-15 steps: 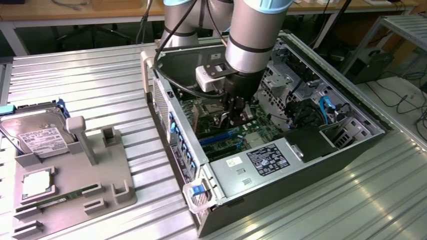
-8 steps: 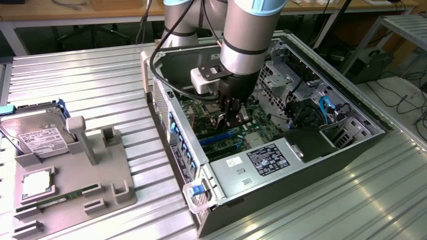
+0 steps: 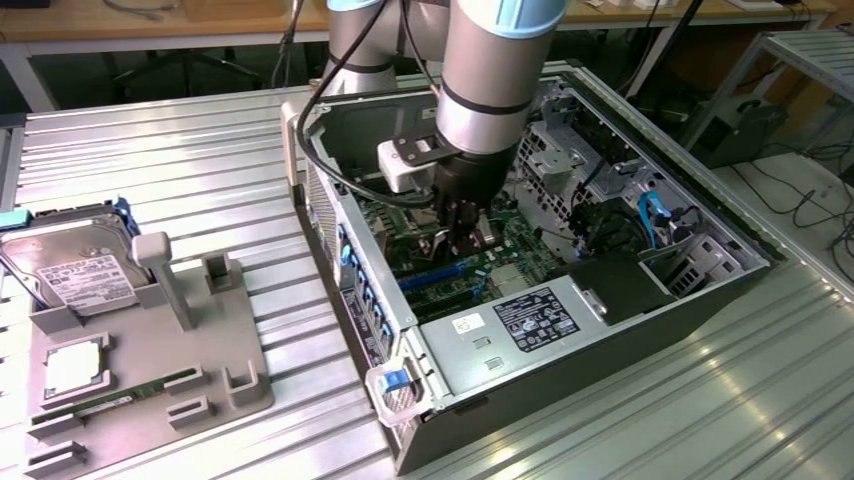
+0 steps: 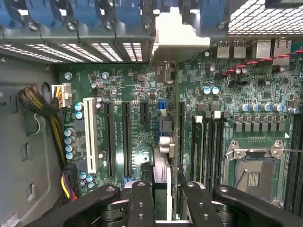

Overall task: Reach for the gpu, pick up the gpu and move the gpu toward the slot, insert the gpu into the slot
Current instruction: 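Insert the gpu into the slot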

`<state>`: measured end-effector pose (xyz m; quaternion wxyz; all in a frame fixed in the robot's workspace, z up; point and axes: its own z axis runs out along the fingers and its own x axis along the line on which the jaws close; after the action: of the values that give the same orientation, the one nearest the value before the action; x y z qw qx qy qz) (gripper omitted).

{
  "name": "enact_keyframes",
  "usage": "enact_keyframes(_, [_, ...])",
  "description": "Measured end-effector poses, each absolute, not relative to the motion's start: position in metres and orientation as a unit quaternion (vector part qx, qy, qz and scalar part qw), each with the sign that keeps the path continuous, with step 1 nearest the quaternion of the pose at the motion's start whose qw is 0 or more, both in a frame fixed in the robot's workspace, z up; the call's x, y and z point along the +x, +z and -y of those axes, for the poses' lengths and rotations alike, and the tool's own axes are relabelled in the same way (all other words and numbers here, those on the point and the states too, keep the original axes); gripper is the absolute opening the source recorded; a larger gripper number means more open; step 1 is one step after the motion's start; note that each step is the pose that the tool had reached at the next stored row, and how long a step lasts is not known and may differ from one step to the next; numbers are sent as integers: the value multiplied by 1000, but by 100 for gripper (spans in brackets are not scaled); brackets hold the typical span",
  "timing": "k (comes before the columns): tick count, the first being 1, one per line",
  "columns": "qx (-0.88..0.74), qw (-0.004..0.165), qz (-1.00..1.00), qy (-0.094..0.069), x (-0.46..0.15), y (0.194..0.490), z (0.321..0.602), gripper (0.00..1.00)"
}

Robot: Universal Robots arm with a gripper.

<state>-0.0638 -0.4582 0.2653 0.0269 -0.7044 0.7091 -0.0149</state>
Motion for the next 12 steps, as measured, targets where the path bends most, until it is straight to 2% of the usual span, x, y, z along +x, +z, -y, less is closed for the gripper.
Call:
enact_keyframes(3, [-704, 20, -709, -8, -64, 263, 458, 27])
enact_keyframes(12, [-705, 21, -709, -9, -66, 256, 460, 27])
